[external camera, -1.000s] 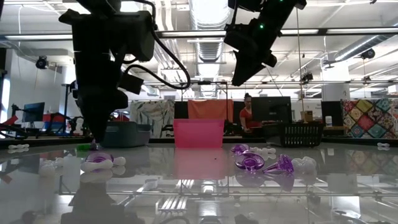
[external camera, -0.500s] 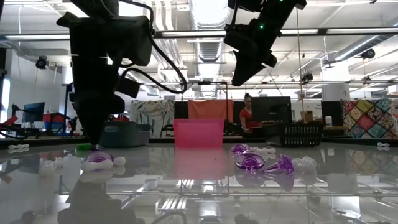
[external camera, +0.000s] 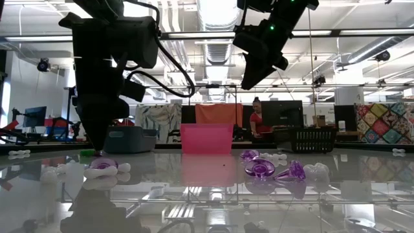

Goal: Sort Halloween decoration
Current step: Put the purple witch hat toy into the blue bin

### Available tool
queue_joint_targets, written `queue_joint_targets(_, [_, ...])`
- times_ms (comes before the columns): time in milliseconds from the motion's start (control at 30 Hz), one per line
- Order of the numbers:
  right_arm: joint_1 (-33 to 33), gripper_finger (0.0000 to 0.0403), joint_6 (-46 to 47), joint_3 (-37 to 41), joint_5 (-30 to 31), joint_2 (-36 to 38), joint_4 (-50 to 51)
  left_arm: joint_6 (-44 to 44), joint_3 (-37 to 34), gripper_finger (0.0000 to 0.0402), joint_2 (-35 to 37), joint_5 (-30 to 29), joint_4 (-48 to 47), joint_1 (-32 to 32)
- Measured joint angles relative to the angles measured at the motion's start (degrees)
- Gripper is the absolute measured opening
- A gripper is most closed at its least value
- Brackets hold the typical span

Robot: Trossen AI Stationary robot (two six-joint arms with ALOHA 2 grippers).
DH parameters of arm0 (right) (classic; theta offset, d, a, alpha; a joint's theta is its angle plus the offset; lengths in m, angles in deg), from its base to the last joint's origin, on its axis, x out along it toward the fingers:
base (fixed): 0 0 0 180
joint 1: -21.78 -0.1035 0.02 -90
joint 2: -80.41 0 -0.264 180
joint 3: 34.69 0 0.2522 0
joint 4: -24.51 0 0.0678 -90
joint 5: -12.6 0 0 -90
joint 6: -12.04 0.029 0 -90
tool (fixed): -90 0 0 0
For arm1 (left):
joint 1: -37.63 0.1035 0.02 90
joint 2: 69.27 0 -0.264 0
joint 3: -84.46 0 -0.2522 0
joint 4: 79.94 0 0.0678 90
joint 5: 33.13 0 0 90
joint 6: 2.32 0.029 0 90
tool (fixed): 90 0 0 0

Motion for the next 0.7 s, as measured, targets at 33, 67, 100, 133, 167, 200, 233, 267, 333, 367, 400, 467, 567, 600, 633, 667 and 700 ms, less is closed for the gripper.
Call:
queue_joint_targets(33, [0.0,0.0064,0.0,0.0,0.0,0.0,0.0,0.0,0.0,0.0071,0.0,0.0,0.0,0.0])
queue_joint_targets(67, [0.0,0.0063,0.0,0.0,-0.02,0.0,0.0,0.0,0.0,0.0065,0.0,0.0,0.0,0.0])
queue_joint_targets(100, [0.0,0.0064,0.0,0.0,0.0,0.0,0.0,0.0,0.05,0.0056,0.0,0.0,0.0,0.0])
queue_joint_targets(133, [0.0,0.0064,0.0,0.0,0.0,0.0,0.0,0.0,0.13,0.0044,0.0,0.0,0.0,0.0])
queue_joint_targets(167, [0.0,0.0065,0.0,0.0,0.0,0.0,0.0,0.02,0.2,0.0033,0.0,-0.02,0.02,0.0])
queue_joint_targets(200, [0.0,0.0066,-0.01,0.0,0.0,0.0,0.0,0.06,0.22,0.002,0.0,-0.02,0.0,0.0])
queue_joint_targets(233, [0.0,0.0066,-0.02,0.0,0.0,0.0,-0.01,0.18,0.24,0.001,0.0,-0.02,0.01,0.0])
queue_joint_targets(267, [0.0,0.0065,-0.01,0.0,0.0,0.0,0.0,0.21,0.24,0.0005,0.0,-0.02,0.02,0.0])
queue_joint_targets(333, [0.0,0.0064,-0.02,0.0,0.0,0.0,0.0,0.22,0.28,0.0007,0.0,-0.02,0.03,-0.01])
queue_joint_targets(367, [0.0,0.0063,-0.02,0.0,-0.02,0.0,0.0,0.22,0.28,0.0008,0.0,-0.01,0.02,0.0])
queue_joint_targets(400, [0.0,0.0064,-0.01,0.0,-0.02,0.0,0.0,0.23,0.28,0.0007,0.03,-0.01,0.02,0.0])
queue_joint_targets(467, [-0.01,0.0065,-0.02,0.0,-0.02,0.0,0.0,0.36,0.28,0.0002,0.21,0.0,0.01,-0.01])
queue_joint_targets(567, [0.0,0.0066,-0.02,0.0,-0.02,0.0,0.0,1.07,0.4,0.0001,1.01,0.09,-0.25,-0.04])
queue_joint_targets(600, [-0.01,0.0065,-0.02,0.0,-0.02,0.0,0.0,1.12,0.66,0.0001,1.4,0.1,-0.66,-0.09])
queue_joint_targets(633, [-0.01,0.0064,-0.02,0.0,-0.02,0.0,0.0,1.5,1.12,0.0001,1.78,0.11,-1.06,-0.18])
queue_joint_targets(667, [-0.02,0.0063,-0.02,0.0,-0.02,0.0,0.0,2.03,1.61,0.0001,2.3,0.09,-1.35,-0.36])
queue_joint_targets(700, [0.0,0.0062,-0.07,0.0,-0.02,0.0,0.0,3.08,2.14,0.0001,2.79,0.11,-1.65,-0.56])
